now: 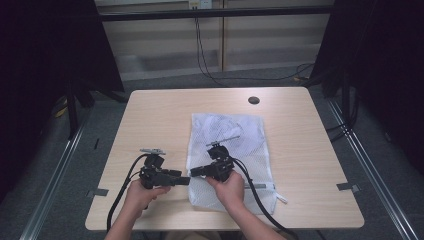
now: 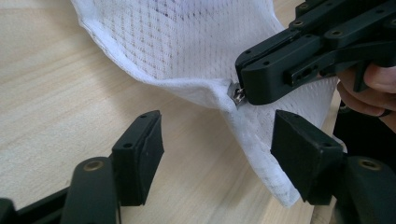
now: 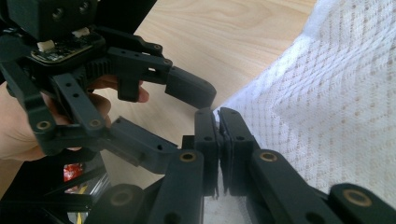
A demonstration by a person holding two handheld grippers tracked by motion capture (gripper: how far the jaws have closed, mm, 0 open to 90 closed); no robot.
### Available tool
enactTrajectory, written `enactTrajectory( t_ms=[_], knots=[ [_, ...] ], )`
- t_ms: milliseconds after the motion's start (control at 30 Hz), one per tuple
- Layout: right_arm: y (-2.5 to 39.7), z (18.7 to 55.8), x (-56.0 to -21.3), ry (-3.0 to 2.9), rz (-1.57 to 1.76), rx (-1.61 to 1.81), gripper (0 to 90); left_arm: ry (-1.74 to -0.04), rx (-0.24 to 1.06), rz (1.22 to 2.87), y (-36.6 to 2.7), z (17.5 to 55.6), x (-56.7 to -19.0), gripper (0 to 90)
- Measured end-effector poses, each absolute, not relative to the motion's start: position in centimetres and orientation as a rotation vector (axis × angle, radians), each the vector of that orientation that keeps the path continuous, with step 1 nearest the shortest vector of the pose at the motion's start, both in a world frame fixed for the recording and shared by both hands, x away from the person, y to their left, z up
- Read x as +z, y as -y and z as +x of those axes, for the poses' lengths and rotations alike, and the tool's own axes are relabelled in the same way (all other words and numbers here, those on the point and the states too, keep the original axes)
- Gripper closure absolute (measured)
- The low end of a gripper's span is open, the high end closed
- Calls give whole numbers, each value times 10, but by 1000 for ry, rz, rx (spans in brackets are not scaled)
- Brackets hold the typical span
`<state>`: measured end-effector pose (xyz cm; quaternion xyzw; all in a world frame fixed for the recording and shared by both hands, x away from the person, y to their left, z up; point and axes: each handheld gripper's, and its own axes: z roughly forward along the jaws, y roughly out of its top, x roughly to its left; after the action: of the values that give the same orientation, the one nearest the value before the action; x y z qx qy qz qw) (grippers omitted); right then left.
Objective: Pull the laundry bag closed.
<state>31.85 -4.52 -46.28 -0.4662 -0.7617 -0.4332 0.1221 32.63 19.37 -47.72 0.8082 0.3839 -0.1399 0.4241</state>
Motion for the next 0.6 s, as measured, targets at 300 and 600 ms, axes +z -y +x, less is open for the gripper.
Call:
enactTrajectory(
  t_ms=[300,600],
  knots=[
    [46,319,-461,2229,-1360,-1275,861,-945,-370,2028,-190,327,-478,377],
    [46,319,-460,2230,-1360,-1277,861,-930,-391,2021,-185,327,-479,400]
  ],
)
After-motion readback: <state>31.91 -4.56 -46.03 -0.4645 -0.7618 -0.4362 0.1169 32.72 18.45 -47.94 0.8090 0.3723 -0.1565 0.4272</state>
